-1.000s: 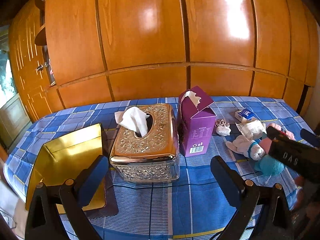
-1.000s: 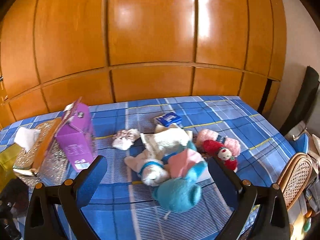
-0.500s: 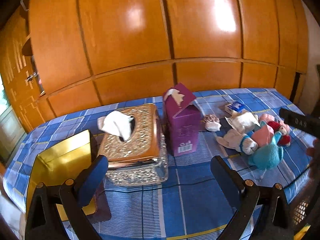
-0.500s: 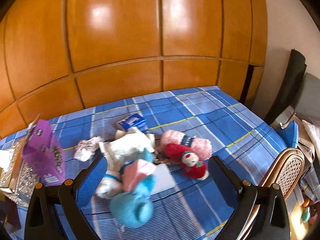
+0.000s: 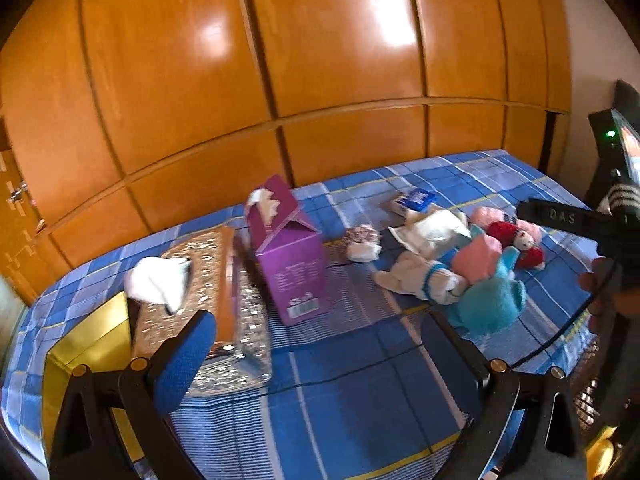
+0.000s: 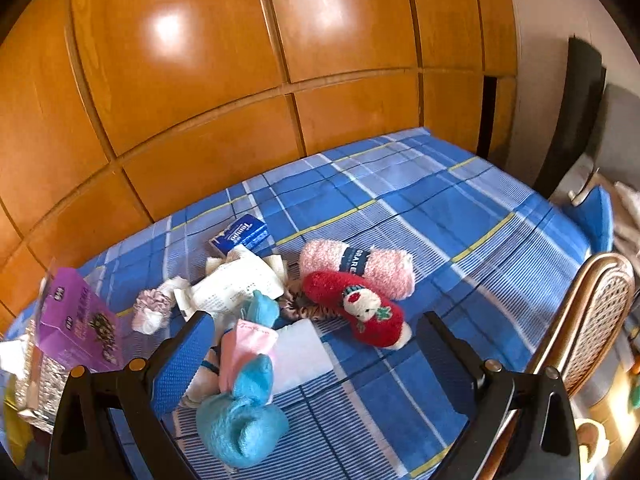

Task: Organize soft objects
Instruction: 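Reach the left tool to the teal plush bunny and close on it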

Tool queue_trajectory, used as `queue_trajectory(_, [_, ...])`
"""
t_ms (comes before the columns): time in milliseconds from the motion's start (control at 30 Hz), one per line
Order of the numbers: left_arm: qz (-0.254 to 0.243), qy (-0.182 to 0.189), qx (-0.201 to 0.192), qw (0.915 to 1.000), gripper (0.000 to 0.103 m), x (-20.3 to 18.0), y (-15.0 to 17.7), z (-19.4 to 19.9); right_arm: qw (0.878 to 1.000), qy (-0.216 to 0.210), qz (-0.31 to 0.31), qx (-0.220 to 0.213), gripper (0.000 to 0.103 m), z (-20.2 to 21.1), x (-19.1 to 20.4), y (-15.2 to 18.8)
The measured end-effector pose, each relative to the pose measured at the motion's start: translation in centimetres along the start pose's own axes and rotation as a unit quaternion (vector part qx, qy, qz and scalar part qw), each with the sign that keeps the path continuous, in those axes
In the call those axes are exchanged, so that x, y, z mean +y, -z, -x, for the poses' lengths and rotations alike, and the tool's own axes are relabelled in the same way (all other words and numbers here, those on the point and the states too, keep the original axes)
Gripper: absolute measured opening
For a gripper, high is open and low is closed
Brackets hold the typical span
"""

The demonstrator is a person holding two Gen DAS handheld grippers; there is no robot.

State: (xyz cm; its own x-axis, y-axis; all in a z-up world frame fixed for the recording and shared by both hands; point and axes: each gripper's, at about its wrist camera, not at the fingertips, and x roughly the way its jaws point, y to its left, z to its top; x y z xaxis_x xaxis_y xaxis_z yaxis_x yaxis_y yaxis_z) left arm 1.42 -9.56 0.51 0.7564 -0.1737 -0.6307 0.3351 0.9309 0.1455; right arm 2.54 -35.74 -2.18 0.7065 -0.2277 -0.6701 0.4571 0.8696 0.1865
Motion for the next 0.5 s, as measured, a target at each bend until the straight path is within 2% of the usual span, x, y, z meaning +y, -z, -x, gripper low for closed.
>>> queue_trajectory(167, [-0.003,0.097,0.036,0.9947,0.103,-1.3,-1.4,-1.8,0.995,-0.059,-0.075,-0.004,0.102,0.0,-2.5,-0.3])
queue_trajectory(267, [-0.015,0.124,0.055,0.9906,0.103,-2.5,-2.5,-3.4,0.989,-0.083,-0.118,0.0,0.103,-0.2,-3.9,-0.3])
queue_trajectory(367, [-0.021,0.15,0.066,0.9862,0.102,-3.5,-3.2,-4.8,0.987,-0.088,-0.134,-0.012,0.102,0.1,-4.5,-0.2])
queue_trajectory(433, [-0.043,0.162,0.073,0.9832,0.097,-4.7,-3.5,-5.8,0.986,-0.092,-0.138,-0.017,0.102,0.1,-4.7,-0.2])
queue_trajectory(500, [-0.064,0.186,0.086,0.9767,0.083,-6.2,-3.8,-6.9,0.984,-0.096,-0.145,-0.024,0.102,0.2,-5.0,-0.2])
